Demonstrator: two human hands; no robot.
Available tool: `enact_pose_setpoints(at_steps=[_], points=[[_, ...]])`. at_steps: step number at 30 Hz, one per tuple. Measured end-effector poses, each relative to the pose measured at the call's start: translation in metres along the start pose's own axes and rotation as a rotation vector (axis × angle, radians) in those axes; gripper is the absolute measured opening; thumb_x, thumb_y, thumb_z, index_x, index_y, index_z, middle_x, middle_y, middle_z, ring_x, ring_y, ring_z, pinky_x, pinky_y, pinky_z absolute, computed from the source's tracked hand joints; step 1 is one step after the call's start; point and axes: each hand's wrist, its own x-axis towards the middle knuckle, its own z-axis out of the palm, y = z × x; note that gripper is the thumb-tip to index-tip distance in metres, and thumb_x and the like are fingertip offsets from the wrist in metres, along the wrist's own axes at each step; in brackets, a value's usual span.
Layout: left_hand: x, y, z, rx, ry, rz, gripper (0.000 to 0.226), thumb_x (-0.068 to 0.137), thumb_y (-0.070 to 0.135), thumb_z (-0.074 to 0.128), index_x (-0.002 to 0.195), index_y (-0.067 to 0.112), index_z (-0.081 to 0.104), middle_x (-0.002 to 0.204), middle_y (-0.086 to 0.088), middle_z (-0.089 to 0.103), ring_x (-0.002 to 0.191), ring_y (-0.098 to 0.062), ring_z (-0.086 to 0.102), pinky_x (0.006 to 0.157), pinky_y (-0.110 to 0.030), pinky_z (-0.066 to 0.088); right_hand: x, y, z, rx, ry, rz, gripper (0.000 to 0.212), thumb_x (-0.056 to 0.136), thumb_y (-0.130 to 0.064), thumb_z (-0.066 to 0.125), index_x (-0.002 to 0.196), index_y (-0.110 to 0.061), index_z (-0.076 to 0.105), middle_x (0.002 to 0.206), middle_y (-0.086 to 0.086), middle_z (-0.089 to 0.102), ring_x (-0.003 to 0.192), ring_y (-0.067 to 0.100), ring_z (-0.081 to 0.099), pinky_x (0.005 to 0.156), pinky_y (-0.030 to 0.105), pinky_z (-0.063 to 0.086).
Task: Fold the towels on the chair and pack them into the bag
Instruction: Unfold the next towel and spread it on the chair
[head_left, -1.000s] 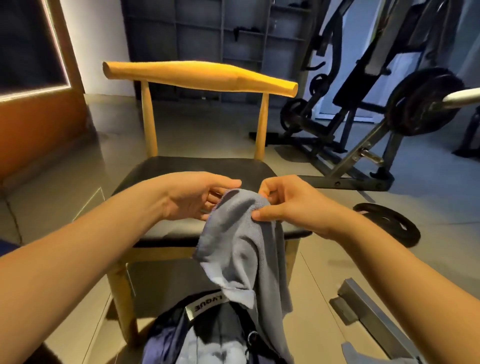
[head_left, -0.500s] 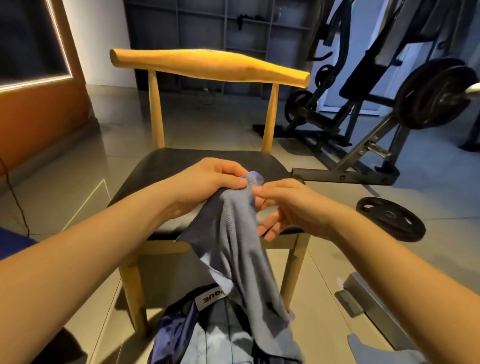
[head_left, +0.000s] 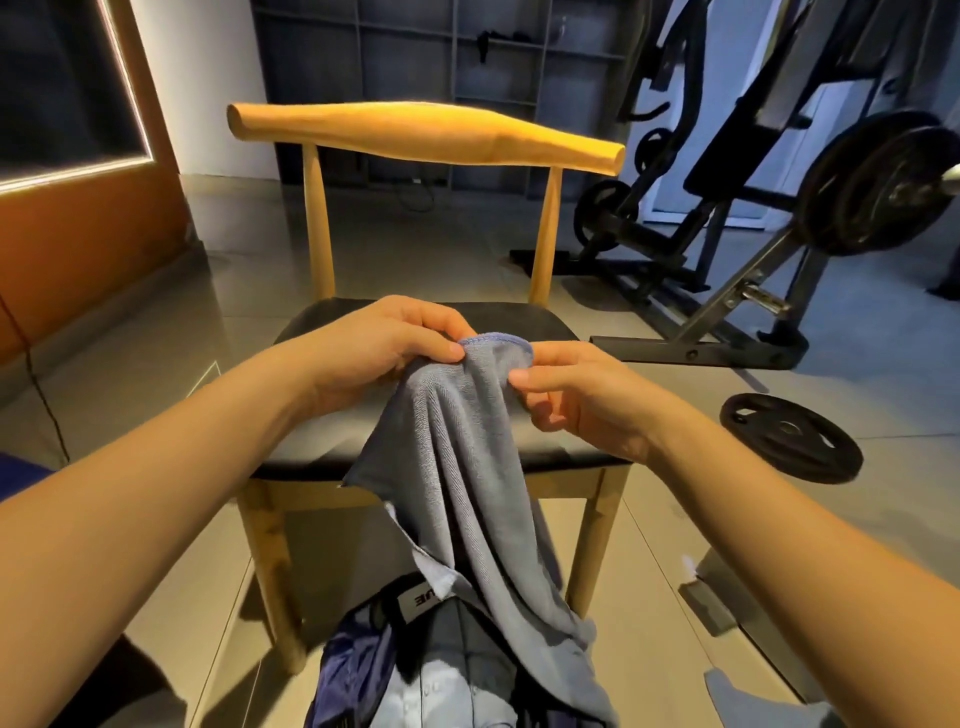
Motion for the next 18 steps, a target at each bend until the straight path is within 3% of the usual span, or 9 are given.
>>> enact_pose_setpoints(at_steps=[3,5,8,10,13,18], points=[[0.003,-0.004,-0.003,0.049,0.09,-0.072,0.019,0.093,-0.001,0.055,0.087,0.006,0.072,0.093,-0.013,0.068,0.085,-0.022,0.06,0.076,-0.027,0.048,-0.003,-0.003,-0.003,-0.05,0.047,-0.078,0.005,0.09,-0.015,0.068,0.087,-0.013,0.07,0.075,-0.006,0.061,0.07,0.009,0.051,0.064,0.023,0.038],[0.005,-0.006,-0.002,0.131,0.114,-0.105,0.017,0.091,0.0,0.056,0.087,0.003,0.072,0.089,-0.017,0.062,0.083,-0.026,0.052,0.071,-0.027,0.044,-0.003,-0.005,-0.003,-0.191,0.087,-0.128,0.024,0.098,-0.017,0.063,0.075,-0.02,0.072,0.079,-0.003,0.067,0.079,0.009,0.059,0.076,0.026,0.046],[0.005,-0.006,0.006,0.182,0.034,-0.09,0.011,0.092,0.005,0.062,0.094,0.003,0.073,0.093,-0.021,0.066,0.085,-0.022,0.059,0.078,-0.027,0.051,-0.002,-0.01,0.003,-0.353,0.129,-0.149,0.024,0.1,-0.023,0.063,0.091,-0.002,0.072,0.095,0.018,0.072,0.091,0.026,0.066,0.091,0.045,0.052],[0.007,-0.003,0.013,0.183,0.046,-0.046,0.012,0.093,0.019,0.07,0.096,0.01,0.076,0.099,-0.017,0.072,0.091,-0.018,0.065,0.089,-0.032,0.052,0.0,-0.012,0.01,-0.417,0.157,-0.144,0.027,0.097,-0.026,0.068,0.093,0.0,0.073,0.096,0.02,0.073,0.098,0.035,0.068,0.096,0.049,0.054],[0.01,-0.003,0.019,0.222,0.131,0.004,0.015,0.095,0.029,0.069,0.097,0.016,0.078,0.096,-0.003,0.076,0.094,-0.014,0.068,0.091,-0.033,0.054,0.002,-0.014,0.015,-0.449,0.208,-0.142,0.023,0.094,-0.026,0.072,0.09,-0.003,0.075,0.09,0.016,0.075,0.088,0.025,0.071,0.09,0.047,0.057],[0.013,-0.006,0.022,0.168,0.222,0.081,0.017,0.099,0.015,0.062,0.086,0.014,0.073,0.088,-0.007,0.072,0.084,-0.013,0.062,0.082,-0.032,0.053,0.0,-0.01,0.012,-0.379,0.165,-0.118,0.018,0.092,-0.024,0.073,0.092,-0.005,0.074,0.094,0.016,0.075,0.088,0.02,0.069,0.089,0.044,0.056]])
